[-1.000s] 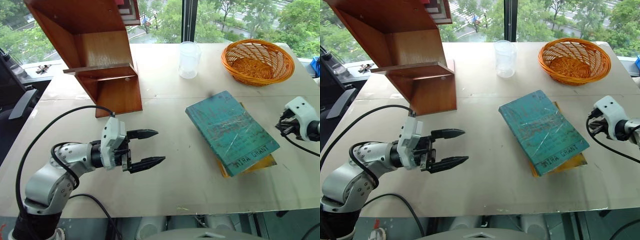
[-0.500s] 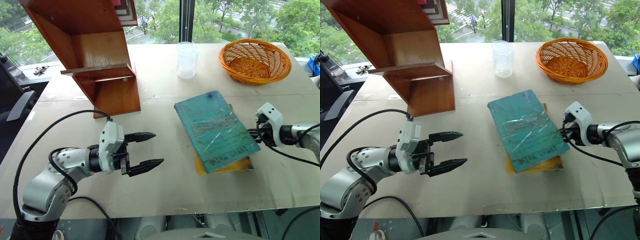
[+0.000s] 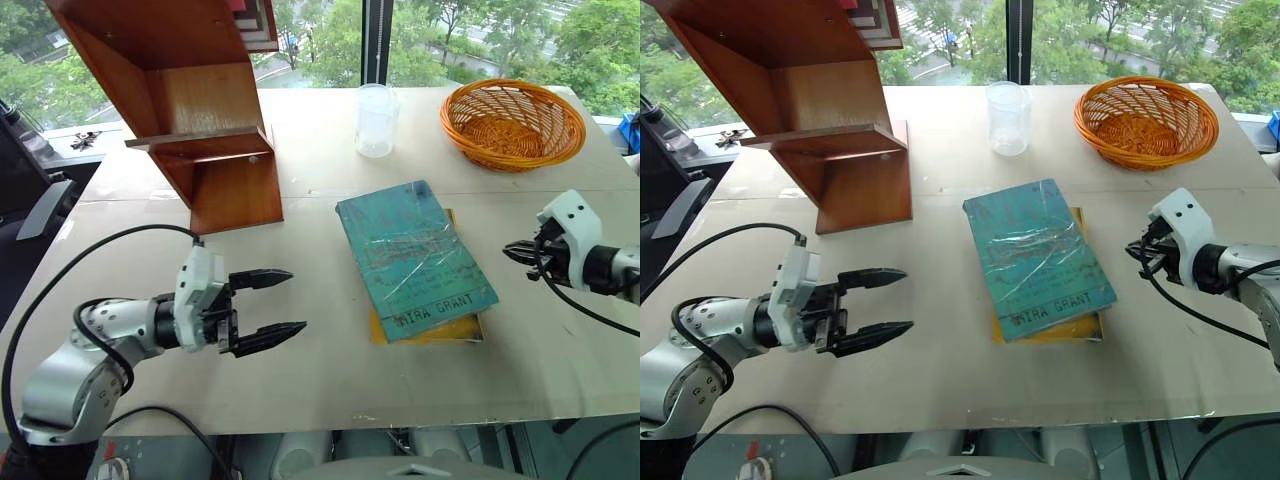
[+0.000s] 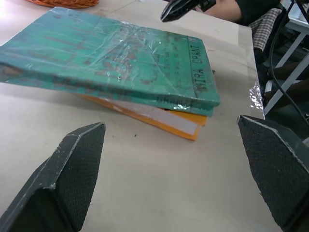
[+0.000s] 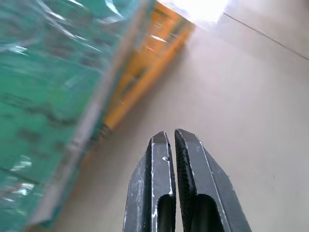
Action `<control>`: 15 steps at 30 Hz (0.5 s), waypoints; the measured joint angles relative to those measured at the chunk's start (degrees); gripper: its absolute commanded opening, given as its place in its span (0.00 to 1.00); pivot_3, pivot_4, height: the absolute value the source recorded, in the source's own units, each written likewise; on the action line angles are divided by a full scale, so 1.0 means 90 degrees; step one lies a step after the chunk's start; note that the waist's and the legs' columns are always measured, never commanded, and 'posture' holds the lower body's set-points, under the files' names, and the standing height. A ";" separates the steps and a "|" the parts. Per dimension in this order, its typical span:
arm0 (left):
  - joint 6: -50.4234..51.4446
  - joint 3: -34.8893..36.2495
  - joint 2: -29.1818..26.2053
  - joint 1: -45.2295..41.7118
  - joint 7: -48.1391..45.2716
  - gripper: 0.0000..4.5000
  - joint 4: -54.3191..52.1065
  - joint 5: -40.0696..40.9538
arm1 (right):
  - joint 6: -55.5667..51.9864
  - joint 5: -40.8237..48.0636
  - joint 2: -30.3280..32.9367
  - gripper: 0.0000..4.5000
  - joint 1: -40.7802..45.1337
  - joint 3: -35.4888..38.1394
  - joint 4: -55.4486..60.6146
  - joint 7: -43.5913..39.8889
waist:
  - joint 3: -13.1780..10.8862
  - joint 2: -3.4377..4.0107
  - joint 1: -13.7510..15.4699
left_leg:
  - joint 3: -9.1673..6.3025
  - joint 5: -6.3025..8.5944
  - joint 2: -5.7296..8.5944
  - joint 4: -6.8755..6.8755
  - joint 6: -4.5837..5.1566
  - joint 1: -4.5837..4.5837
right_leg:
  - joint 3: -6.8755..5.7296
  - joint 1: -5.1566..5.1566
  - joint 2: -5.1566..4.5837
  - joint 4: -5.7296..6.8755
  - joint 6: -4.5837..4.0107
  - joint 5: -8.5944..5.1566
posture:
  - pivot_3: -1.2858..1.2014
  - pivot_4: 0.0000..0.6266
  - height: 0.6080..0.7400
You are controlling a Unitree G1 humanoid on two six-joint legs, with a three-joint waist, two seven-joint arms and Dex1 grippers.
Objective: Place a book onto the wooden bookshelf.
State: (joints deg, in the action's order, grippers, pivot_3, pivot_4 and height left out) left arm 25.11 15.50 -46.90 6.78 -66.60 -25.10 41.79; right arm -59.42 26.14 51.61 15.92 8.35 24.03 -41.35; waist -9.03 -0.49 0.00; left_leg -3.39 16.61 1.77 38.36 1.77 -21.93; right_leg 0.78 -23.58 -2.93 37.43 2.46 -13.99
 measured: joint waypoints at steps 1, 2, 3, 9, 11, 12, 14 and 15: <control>-0.0017 0.0034 0.0001 -0.0002 -0.0027 1.00 0.0034 0.0016 | 0.0001 -0.0014 -0.0093 0.01 0.0106 -0.0162 0.0004 0.0061 | 0.0000 0.0000 -0.0010 | 0.0001 0.0000 0.0001 0.0002 0.0000 0.0000 | 0.0001 0.0001 -0.0002 0.0000 0.0000 0.0000 | 0.52 0.24 1.00; -0.0019 0.0055 0.0003 -0.0039 -0.0031 1.00 0.0059 0.0039 | 0.0009 -0.0027 -0.0160 0.01 0.0161 -0.0300 0.0007 0.0087 | 0.0000 0.0000 -0.0018 | 0.0000 0.0000 0.0002 0.0003 0.0001 -0.0002 | 0.0000 0.0001 -0.0002 0.0000 0.0000 0.0000 | 0.52 0.24 1.00; -0.0024 0.0111 0.0005 -0.0106 -0.0046 1.00 0.0100 0.0090 | 0.0038 -0.0068 -0.0182 0.01 0.0209 -0.0522 0.0006 0.0100 | 0.0000 0.0000 -0.0010 | -0.0001 0.0000 0.0003 0.0004 0.0000 -0.0003 | -0.0002 0.0001 -0.0004 0.0000 0.0001 0.0000 | 0.52 0.24 1.00; -0.0193 0.0293 -0.0001 -0.0248 -0.0283 1.00 0.0127 0.0132 | 0.0226 -0.0141 -0.0285 0.01 0.0407 -0.0968 -0.0032 0.0056 | 0.0000 -0.0001 -0.0023 | -0.0001 -0.0008 0.0004 0.0002 -0.0014 -0.0005 | -0.0003 0.0000 -0.0006 -0.0006 0.0001 0.0000 | 0.52 0.24 1.00; -0.0207 0.0307 -0.0002 -0.0260 -0.0328 1.00 0.0127 0.0132 | 0.0269 -0.0136 -0.0316 0.01 0.0445 -0.1032 -0.0032 0.0039 | 0.0000 0.0000 -0.0033 | -0.0002 -0.0008 0.0003 0.0001 -0.0013 -0.0004 | -0.0003 0.0000 -0.0006 -0.0005 0.0001 0.0000 | 0.52 0.24 1.00; -0.0211 0.0309 -0.0002 -0.0265 -0.0346 1.00 0.0127 0.0131 | 0.0289 -0.0132 -0.0369 0.01 0.0464 -0.1060 -0.0032 0.0039 | 0.0000 -0.0001 -0.0040 | -0.0003 -0.0006 0.0003 0.0001 -0.0010 -0.0004 | -0.0004 0.0000 -0.0005 -0.0005 0.0001 0.0000 | 0.52 0.24 1.00; -0.0211 0.0309 -0.0002 -0.0286 -0.0352 1.00 0.0128 0.0130 | 0.0355 -0.0103 -0.0466 0.01 0.0466 -0.1087 -0.0032 0.0029 | 0.0000 0.0000 -0.0050 | -0.0003 -0.0004 0.0003 0.0001 -0.0007 -0.0004 | -0.0003 0.0000 -0.0005 -0.0004 0.0001 0.0000 | 0.52 0.24 1.00; -0.0211 0.0308 -0.0002 -0.0288 -0.0352 1.00 0.0130 0.0127 | 0.0382 -0.0098 -0.0490 0.01 0.0467 -0.1088 -0.0031 0.0030 | 0.0000 0.0000 -0.0054 | -0.0003 -0.0004 0.0003 0.0001 -0.0008 -0.0004 | -0.0003 0.0000 -0.0005 -0.0004 0.0001 0.0000 | 0.52 0.24 1.00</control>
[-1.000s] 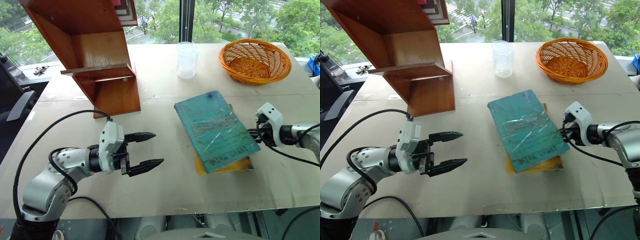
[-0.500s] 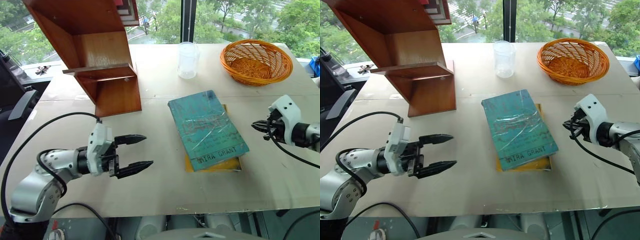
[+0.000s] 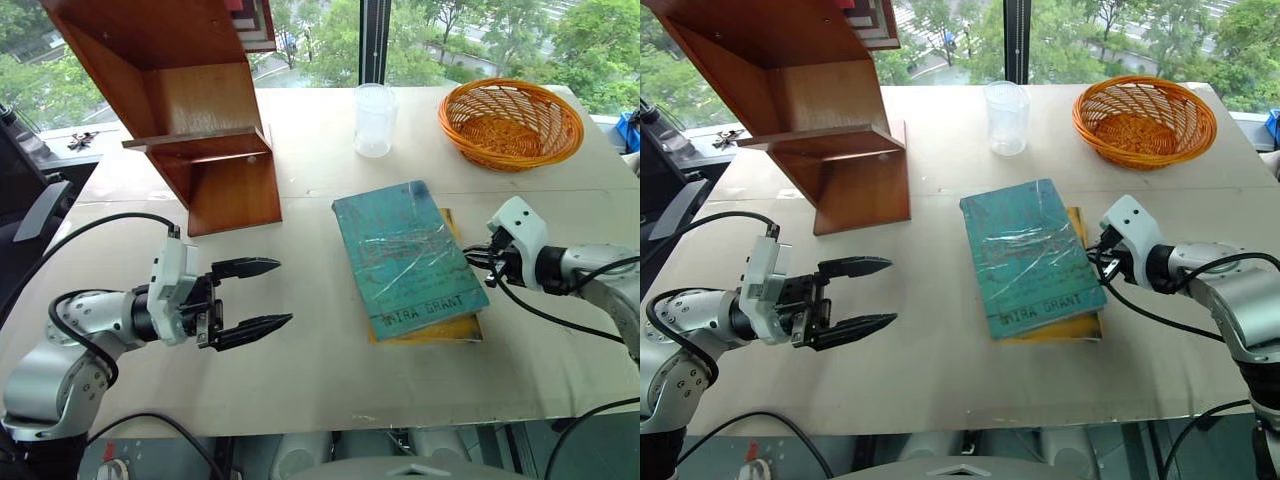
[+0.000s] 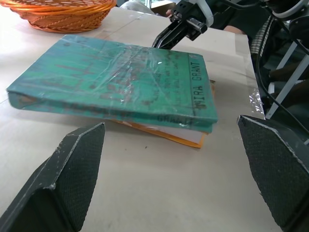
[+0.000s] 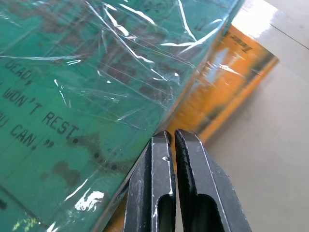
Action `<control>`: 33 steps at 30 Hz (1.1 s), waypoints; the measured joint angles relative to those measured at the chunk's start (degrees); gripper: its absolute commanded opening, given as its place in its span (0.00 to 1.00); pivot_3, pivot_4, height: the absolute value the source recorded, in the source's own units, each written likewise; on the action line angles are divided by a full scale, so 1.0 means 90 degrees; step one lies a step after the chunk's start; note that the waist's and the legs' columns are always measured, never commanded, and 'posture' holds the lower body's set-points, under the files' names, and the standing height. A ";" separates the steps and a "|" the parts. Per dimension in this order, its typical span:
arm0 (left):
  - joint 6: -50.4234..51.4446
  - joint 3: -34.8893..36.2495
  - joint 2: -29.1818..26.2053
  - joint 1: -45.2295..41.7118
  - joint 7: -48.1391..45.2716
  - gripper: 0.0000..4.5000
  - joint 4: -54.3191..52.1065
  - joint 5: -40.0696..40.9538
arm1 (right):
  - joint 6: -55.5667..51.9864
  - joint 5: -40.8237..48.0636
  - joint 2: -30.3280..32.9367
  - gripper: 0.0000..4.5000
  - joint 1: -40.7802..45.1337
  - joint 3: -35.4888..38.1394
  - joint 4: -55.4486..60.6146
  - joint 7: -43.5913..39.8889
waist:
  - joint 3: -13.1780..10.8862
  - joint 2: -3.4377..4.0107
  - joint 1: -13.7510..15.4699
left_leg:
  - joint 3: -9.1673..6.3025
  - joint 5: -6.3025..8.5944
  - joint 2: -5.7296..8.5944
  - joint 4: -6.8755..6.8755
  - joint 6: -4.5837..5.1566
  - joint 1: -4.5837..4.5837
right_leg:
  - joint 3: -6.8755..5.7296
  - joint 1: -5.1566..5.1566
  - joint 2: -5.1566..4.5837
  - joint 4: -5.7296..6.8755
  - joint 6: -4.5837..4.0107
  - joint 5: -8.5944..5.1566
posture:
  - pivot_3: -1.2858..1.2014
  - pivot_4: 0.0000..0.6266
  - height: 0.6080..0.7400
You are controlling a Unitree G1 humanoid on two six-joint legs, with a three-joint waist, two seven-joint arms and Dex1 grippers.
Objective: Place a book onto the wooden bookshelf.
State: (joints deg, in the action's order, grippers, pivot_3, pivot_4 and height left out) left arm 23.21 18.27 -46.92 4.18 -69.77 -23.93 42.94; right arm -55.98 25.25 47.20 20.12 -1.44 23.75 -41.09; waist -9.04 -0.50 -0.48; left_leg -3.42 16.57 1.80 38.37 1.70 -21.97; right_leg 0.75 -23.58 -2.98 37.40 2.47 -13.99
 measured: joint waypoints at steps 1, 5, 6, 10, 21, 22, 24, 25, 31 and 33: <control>0.0000 -0.0001 0.0000 -0.0001 0.0004 1.00 0.0004 -0.0003 | 0.0008 0.0001 -0.0001 0.01 -0.0002 0.0000 0.0000 0.0000 | 0.0000 0.0000 -0.0001 | 0.0000 0.0000 0.0000 0.0000 0.0000 0.0000 | 0.0000 0.0000 0.0000 0.0000 0.0000 0.0000 | 0.52 0.24 1.00; 0.0078 -0.0136 0.0026 -0.0176 0.0330 1.00 0.0105 -0.0143 | 0.0386 -0.0018 0.0043 0.01 -0.0530 0.0345 0.0136 0.0007 | 0.0000 0.0000 0.0072 | -0.0007 0.0001 0.0002 0.0000 0.0001 -0.0003 | -0.0006 0.0000 -0.0002 -0.0002 0.0000 0.0000 | 0.52 0.24 1.00; 0.0189 -0.0254 0.0063 -0.0303 0.0648 1.00 0.0180 -0.0280 | 0.0834 -0.0006 -0.0019 0.01 -0.1025 0.0774 0.0247 -0.0062 | 0.0000 0.0000 0.0124 | -0.0007 0.0001 0.0003 0.0000 0.0002 -0.0004 | -0.0007 0.0000 -0.0001 -0.0003 0.0001 0.0000 | 0.52 0.24 1.00; 0.0965 -0.0572 0.0133 -0.0683 0.1371 1.00 0.0290 -0.0294 | 0.1671 0.0306 -0.0241 0.19 -0.1992 0.1906 0.0562 -0.0485 | 0.0002 -0.0004 0.0187 | -0.0016 0.0007 0.0003 0.0002 0.0011 -0.0001 | -0.0015 0.0007 0.0001 -0.0002 0.0004 0.0000 | 0.52 0.24 1.00; 0.6181 -0.0888 0.1764 -0.3820 0.3548 1.00 0.3434 0.1604 | 0.2991 0.2303 -0.1558 0.99 -0.5245 0.4773 0.2908 -0.1203 | 0.0009 -0.0020 0.0071 | -0.0004 0.0006 0.0006 0.0031 0.0014 0.0041 | -0.0009 0.0027 0.0051 0.0063 0.0006 0.0000 | 0.52 0.24 1.00; 0.6338 -0.0836 0.2022 -0.4048 0.3704 1.00 0.3903 0.1587 | 0.3108 0.2374 -0.1660 0.99 -0.5498 0.4833 0.3102 -0.1181 | 0.0012 -0.0027 0.0041 | -0.0004 0.0005 0.0003 0.0033 0.0011 0.0041 | -0.0005 0.0027 0.0054 0.0064 0.0006 0.0000 | 0.52 0.24 1.00; 0.6431 -0.0836 0.2277 -0.4311 0.3826 1.00 0.4376 0.1497 | 0.3251 0.2415 -0.1770 0.99 -0.5716 0.4852 0.3320 -0.1107 | 0.0013 -0.0035 -0.0004 | -0.0005 0.0003 0.0004 0.0035 0.0007 0.0039 | 0.0002 0.0027 0.0051 0.0064 0.0005 0.0000 | 0.52 0.24 1.00; 0.6437 -0.0833 0.2396 -0.4449 0.3893 1.00 0.4604 0.1447 | 0.3320 0.2437 -0.1847 0.99 -0.5826 0.4863 0.3404 -0.1044 | 0.0013 -0.0036 -0.0012 | -0.0005 0.0001 0.0004 0.0036 0.0004 0.0039 | 0.0009 0.0027 0.0044 0.0063 0.0005 0.0000 | 0.52 0.24 1.00; 0.6213 -0.0768 0.3097 -0.5093 0.3989 1.00 0.5796 0.1044 | 0.3924 0.2455 -0.2171 0.99 -0.6759 0.4893 0.3852 -0.0621 | 0.0019 -0.0042 0.0038 | -0.0010 -0.0015 0.0007 0.0036 -0.0027 0.0033 | 0.0013 0.0026 0.0019 0.0057 0.0005 0.0000 | 0.52 0.24 1.00; 0.6102 -0.0768 0.3232 -0.5173 0.3945 0.89 0.5948 0.0963 | 0.4158 0.2392 -0.2189 1.00 -0.7010 0.4878 0.3854 -0.0551 | 0.0020 -0.0041 0.0061 | -0.0009 -0.0015 0.0008 0.0036 -0.0027 0.0032 | 0.0013 0.0026 0.0012 0.0054 0.0005 0.0000 | 0.52 0.24 1.00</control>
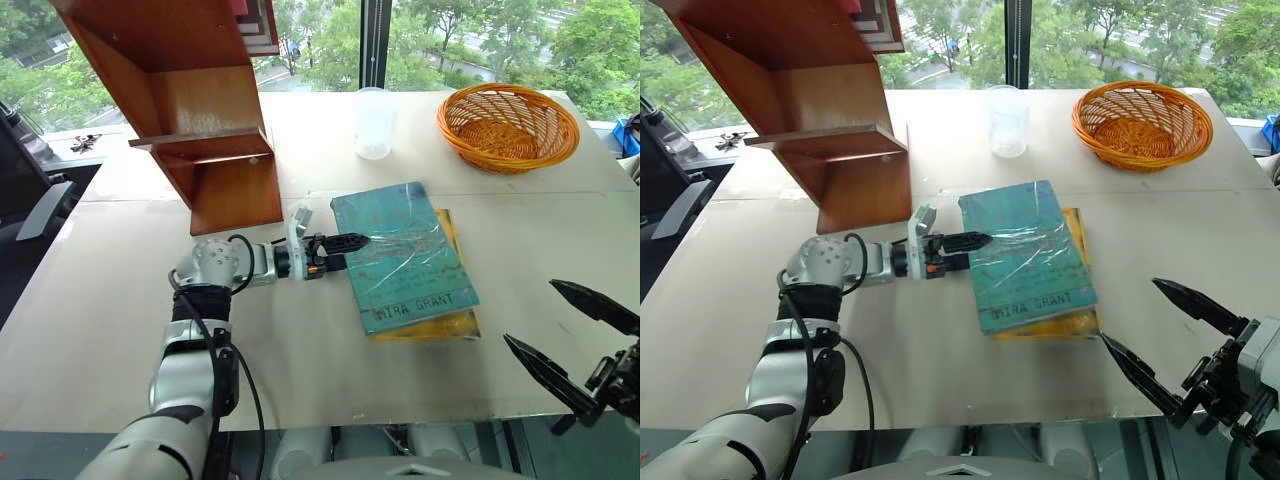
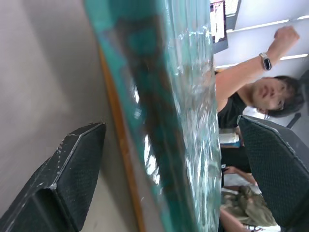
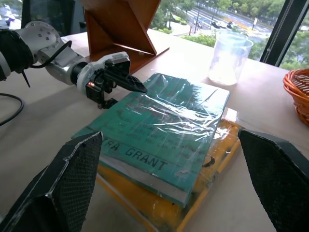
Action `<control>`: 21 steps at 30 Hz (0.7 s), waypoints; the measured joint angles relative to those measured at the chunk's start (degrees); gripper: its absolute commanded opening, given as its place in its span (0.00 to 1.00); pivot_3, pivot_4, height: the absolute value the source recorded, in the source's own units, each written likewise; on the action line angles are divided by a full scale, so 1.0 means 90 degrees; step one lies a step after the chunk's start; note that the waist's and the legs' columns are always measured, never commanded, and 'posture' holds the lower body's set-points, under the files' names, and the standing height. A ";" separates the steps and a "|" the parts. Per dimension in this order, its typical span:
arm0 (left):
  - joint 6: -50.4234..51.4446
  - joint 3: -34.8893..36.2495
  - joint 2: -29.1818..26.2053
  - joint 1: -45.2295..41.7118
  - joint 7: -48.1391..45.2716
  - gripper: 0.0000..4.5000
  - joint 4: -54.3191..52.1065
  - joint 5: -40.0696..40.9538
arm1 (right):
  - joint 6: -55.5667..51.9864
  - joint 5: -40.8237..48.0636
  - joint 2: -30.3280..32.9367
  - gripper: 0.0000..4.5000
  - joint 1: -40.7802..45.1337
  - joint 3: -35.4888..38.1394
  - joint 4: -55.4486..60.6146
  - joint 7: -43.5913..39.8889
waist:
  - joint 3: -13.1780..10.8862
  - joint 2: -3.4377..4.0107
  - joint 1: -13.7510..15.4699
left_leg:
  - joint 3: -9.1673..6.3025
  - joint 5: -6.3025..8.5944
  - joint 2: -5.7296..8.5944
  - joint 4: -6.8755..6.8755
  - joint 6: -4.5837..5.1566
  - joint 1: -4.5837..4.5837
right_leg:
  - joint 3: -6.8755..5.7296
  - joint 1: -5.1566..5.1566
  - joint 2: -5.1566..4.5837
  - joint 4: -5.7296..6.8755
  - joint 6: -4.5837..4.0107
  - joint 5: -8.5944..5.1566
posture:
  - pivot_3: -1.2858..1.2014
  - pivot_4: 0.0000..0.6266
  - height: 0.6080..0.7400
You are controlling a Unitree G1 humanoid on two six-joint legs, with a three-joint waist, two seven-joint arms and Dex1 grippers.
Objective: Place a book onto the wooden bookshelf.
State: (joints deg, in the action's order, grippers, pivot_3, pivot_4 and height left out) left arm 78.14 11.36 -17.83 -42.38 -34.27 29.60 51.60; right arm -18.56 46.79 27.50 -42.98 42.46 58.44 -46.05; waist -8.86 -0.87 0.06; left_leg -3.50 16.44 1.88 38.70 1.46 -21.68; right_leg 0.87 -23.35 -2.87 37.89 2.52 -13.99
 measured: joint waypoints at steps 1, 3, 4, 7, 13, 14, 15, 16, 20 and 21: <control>-0.0028 0.0025 0.0083 -0.0025 -0.0028 0.83 0.0113 -0.0039 | 0.0142 -0.0043 -0.0026 1.00 -0.0136 -0.0008 0.0002 0.0051 | 0.0000 0.0000 0.0022 | -0.0001 0.0000 0.0000 0.0000 0.0000 -0.0001 | -0.0001 0.0000 -0.0001 0.0000 0.0000 0.0000 | 0.52 0.24 1.00; -0.0028 0.0046 0.0162 -0.0017 -0.0099 0.69 0.0265 -0.0059 | 0.0316 -0.0101 -0.0053 1.00 -0.0273 -0.0057 0.0001 0.0147 | -0.0001 -0.0003 0.0044 | -0.0001 0.0000 -0.0001 0.0000 0.0000 -0.0003 | -0.0002 -0.0002 0.0000 0.0000 0.0000 0.0000 | 0.52 0.24 1.00; -0.0028 0.0062 0.0158 -0.0015 -0.0150 0.59 0.0281 -0.0067 | 0.0383 -0.0111 -0.0052 1.00 -0.0318 -0.0070 0.0001 0.0188 | -0.0001 -0.0002 0.0045 | -0.0001 0.0000 -0.0002 0.0000 0.0000 -0.0004 | -0.0002 -0.0003 0.0000 0.0001 -0.0001 0.0000 | 0.52 0.24 1.00; -0.0006 0.0256 0.0131 -0.0015 -0.0294 0.31 0.0312 -0.0053 | 0.0451 -0.0156 -0.0045 1.00 -0.0357 -0.0132 0.0001 0.0301 | -0.0001 -0.0002 0.0051 | -0.0001 0.0000 -0.0004 -0.0001 -0.0001 -0.0004 | -0.0002 -0.0005 0.0000 0.0001 -0.0001 0.0000 | 0.52 0.24 1.00; 0.0352 0.0575 -0.0013 0.0119 -0.0483 0.02 0.0056 0.0128 | 0.0467 -0.0299 0.0059 1.00 -0.0154 -0.0414 -0.0062 0.0429 | -0.0002 -0.0002 0.0058 | 0.0000 0.0000 -0.0004 -0.0001 -0.0001 -0.0008 | -0.0001 -0.0010 -0.0001 0.0001 -0.0001 -0.0001 | 0.52 0.24 1.00; 0.0484 0.0672 -0.0112 0.0199 -0.0485 0.02 -0.0058 0.0179 | 0.0467 -0.0314 0.0109 1.00 -0.0064 -0.0467 -0.0110 0.0446 | -0.0002 -0.0004 0.0050 | -0.0001 0.0000 -0.0005 -0.0003 -0.0002 -0.0010 | -0.0001 -0.0012 0.0000 0.0001 -0.0002 -0.0001 | 0.52 0.24 1.00; 0.0561 0.0712 -0.0181 0.0236 -0.0485 0.02 -0.0144 0.0205 | 0.0467 -0.0322 0.0126 1.00 -0.0004 -0.0492 -0.0128 0.0455 | -0.0003 -0.0004 0.0050 | 0.0000 -0.0001 -0.0006 -0.0003 -0.0002 -0.0011 | 0.0000 -0.0014 0.0000 0.0002 -0.0002 -0.0001 | 0.52 0.24 1.00; 0.0675 0.0767 -0.0276 0.0266 -0.0484 0.02 -0.0269 0.0256 | 0.0467 -0.0345 0.0168 1.00 0.0089 -0.0551 -0.0150 0.0472 | -0.0003 -0.0004 0.0057 | -0.0001 -0.0001 -0.0005 -0.0004 -0.0003 -0.0012 | -0.0001 -0.0015 0.0000 0.0002 -0.0002 -0.0001 | 0.52 0.24 1.00; 0.1040 0.1145 -0.0530 0.0234 -0.0447 0.02 -0.0803 0.0484 | 0.0462 -0.0399 0.0309 1.00 0.0503 -0.0841 -0.0387 0.0513 | -0.0005 -0.0008 0.0081 | -0.0001 -0.0002 -0.0003 -0.0002 -0.0003 -0.0014 | -0.0002 -0.0015 -0.0004 0.0001 -0.0002 0.0000 | 0.52 0.24 1.00; 0.1109 0.1233 -0.0590 0.0189 -0.0416 0.02 -0.0938 0.0539 | 0.0453 -0.0403 0.0341 1.00 0.0611 -0.0913 -0.0432 0.0528 | -0.0005 -0.0008 0.0083 | -0.0002 -0.0002 -0.0003 -0.0002 -0.0003 -0.0015 | -0.0003 -0.0015 -0.0005 0.0001 -0.0002 0.0000 | 0.52 0.24 1.00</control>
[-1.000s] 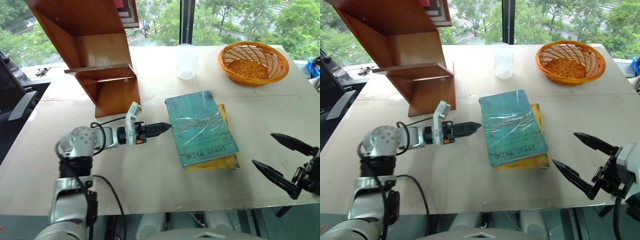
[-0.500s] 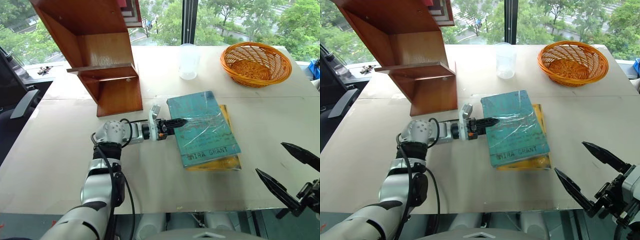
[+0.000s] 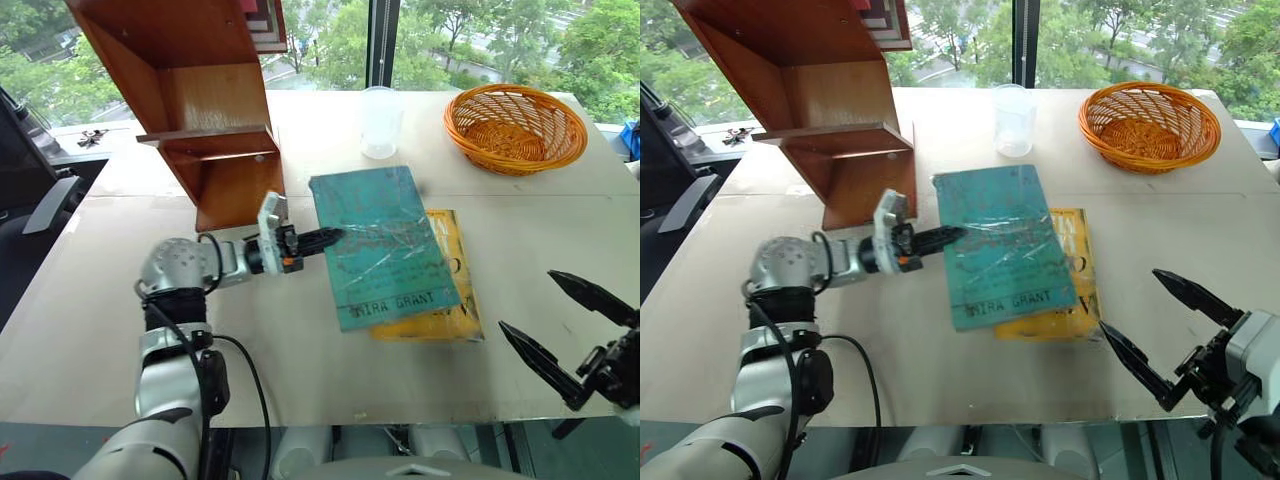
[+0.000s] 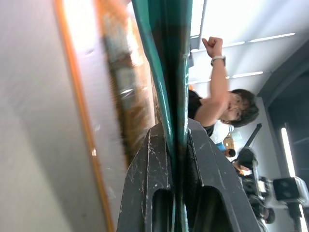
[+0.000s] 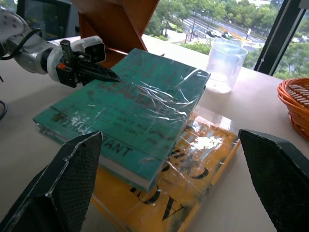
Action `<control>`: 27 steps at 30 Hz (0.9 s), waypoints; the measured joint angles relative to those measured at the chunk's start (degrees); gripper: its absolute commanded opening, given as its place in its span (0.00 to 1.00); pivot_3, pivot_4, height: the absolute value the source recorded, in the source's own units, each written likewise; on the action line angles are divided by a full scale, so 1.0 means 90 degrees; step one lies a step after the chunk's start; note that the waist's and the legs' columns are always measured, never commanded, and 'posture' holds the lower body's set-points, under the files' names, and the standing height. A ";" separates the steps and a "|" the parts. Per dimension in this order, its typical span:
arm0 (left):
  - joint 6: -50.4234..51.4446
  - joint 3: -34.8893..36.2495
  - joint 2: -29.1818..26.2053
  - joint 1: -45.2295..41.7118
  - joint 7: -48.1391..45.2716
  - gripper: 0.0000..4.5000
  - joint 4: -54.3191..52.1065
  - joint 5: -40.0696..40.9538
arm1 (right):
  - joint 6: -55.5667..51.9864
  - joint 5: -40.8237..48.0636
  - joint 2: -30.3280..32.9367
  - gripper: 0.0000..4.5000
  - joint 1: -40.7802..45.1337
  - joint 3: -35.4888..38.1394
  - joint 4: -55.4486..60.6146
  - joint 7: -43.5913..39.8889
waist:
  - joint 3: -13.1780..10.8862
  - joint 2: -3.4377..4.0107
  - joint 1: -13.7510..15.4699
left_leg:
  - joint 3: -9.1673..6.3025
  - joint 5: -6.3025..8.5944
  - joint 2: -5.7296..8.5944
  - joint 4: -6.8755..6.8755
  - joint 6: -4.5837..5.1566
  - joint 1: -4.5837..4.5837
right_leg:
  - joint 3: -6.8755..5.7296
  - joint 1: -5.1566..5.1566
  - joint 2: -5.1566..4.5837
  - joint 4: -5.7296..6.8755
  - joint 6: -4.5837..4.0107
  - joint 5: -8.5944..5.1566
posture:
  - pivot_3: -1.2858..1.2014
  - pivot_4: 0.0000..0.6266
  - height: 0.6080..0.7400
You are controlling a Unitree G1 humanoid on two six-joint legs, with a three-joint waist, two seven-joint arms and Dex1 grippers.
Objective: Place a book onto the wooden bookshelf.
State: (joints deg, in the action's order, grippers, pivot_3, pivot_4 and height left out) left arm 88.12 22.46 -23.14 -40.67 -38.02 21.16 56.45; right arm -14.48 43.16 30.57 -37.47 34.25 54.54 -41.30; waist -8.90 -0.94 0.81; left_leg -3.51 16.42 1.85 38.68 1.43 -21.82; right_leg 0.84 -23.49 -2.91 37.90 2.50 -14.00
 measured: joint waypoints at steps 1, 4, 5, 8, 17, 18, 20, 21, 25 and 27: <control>0.0083 0.0105 -0.0062 -0.0097 0.0072 0.02 -0.0186 0.0043 | -0.0014 -0.0001 0.0051 1.00 0.0157 -0.0071 -0.0074 0.0014 | 0.0000 0.0000 0.0008 | -0.0003 0.0000 0.0000 0.0000 0.0000 0.0000 | -0.0004 0.0001 0.0000 0.0000 0.0000 0.0000 | 0.52 0.24 1.00; 0.0239 0.0204 -0.0166 -0.0349 0.0129 0.02 -0.0748 0.0209 | -0.0032 0.0013 0.0147 1.00 0.0495 -0.0186 -0.0240 0.0052 | -0.0001 -0.0001 0.0011 | -0.0005 0.0000 0.0002 0.0000 -0.0001 -0.0003 | -0.0006 0.0001 -0.0002 -0.0001 0.0000 0.0000 | 0.52 0.24 1.00; 0.0281 0.0186 -0.0172 -0.0451 0.0145 0.02 -0.0965 0.0255 | -0.0035 0.0028 0.0184 1.00 0.0599 -0.0218 -0.0297 0.0053 | -0.0001 -0.0002 0.0008 | -0.0005 -0.0001 0.0002 0.0000 -0.0001 -0.0005 | -0.0006 0.0000 -0.0002 -0.0002 0.0000 0.0000 | 0.52 0.24 1.00; 0.0261 0.0139 -0.0179 -0.0893 0.0211 0.02 -0.1487 0.0341 | -0.0044 0.0090 0.0249 1.00 0.0797 -0.0245 -0.0443 0.0061 | -0.0002 -0.0003 0.0004 | -0.0004 -0.0001 0.0003 0.0000 -0.0002 -0.0005 | -0.0006 0.0000 -0.0001 -0.0003 0.0000 0.0000 | 0.52 0.24 1.00; -0.1038 -0.0790 -0.1152 -0.2598 -0.0047 0.02 -0.2509 -0.0145 | -0.0147 0.0380 0.0483 1.00 0.1533 -0.0315 -0.0759 0.0093 | -0.0007 -0.0007 -0.0072 | 0.0005 -0.0007 0.0002 -0.0014 -0.0012 0.0003 | 0.0005 -0.0006 0.0008 -0.0003 0.0000 0.0000 | 0.52 0.24 1.00; -0.1307 -0.1010 -0.1365 -0.2720 -0.0181 0.02 -0.2611 -0.0337 | -0.0160 0.0393 0.0515 1.00 0.1620 -0.0334 -0.0804 0.0092 | -0.0008 -0.0007 -0.0079 | 0.0005 -0.0007 0.0002 -0.0016 -0.0012 0.0004 | 0.0006 -0.0006 0.0009 -0.0003 0.0000 0.0000 | 0.52 0.24 1.00; -0.2251 -0.1648 -0.1981 -0.2987 -0.0605 0.02 -0.3011 -0.1025 | -0.0171 0.0422 0.0568 1.00 0.1809 -0.0399 -0.0935 0.0090 | -0.0008 -0.0005 -0.0099 | 0.0009 -0.0007 0.0002 -0.0025 -0.0013 0.0006 | 0.0010 -0.0006 0.0008 -0.0008 -0.0001 0.0000 | 0.52 0.24 1.00; -0.3094 -0.2195 -0.2400 -0.3168 -0.0913 0.02 -0.3181 -0.1707 | -0.0190 0.0430 0.0604 1.00 0.1988 -0.0487 -0.1055 0.0076 | -0.0011 -0.0010 -0.0102 | 0.0009 -0.0008 0.0002 -0.0027 -0.0013 0.0006 | 0.0010 -0.0006 0.0009 -0.0009 -0.0001 -0.0001 | 0.52 0.24 1.00; -0.5641 -0.3634 -0.3374 -0.3788 -0.1603 0.02 -0.3208 -0.3944 | -0.0225 0.0430 0.0769 1.00 0.2536 -0.0624 -0.1370 0.0068 | -0.0015 -0.0007 -0.0095 | 0.0014 -0.0008 0.0005 -0.0032 -0.0012 0.0005 | 0.0013 -0.0005 0.0014 -0.0020 -0.0001 0.0000 | 0.52 0.24 1.00; -0.6592 -0.4085 -0.3658 -0.3967 -0.1641 0.02 -0.2959 -0.4958 | -0.0242 0.0414 0.0805 1.00 0.2704 -0.0721 -0.1497 0.0056 | -0.0017 -0.0004 -0.0094 | 0.0014 -0.0008 0.0006 -0.0032 -0.0010 0.0004 | 0.0012 -0.0006 0.0025 -0.0019 -0.0001 -0.0001 | 0.52 0.24 1.00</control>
State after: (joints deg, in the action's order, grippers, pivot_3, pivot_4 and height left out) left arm 28.80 -14.31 -56.06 -76.37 -52.78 -5.47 11.84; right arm -16.66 46.88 37.82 -13.14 27.75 41.07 -40.80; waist -9.06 -0.98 -0.03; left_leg -3.39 16.35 1.90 38.39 1.34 -21.78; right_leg 0.95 -23.55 -2.69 37.72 2.49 -14.00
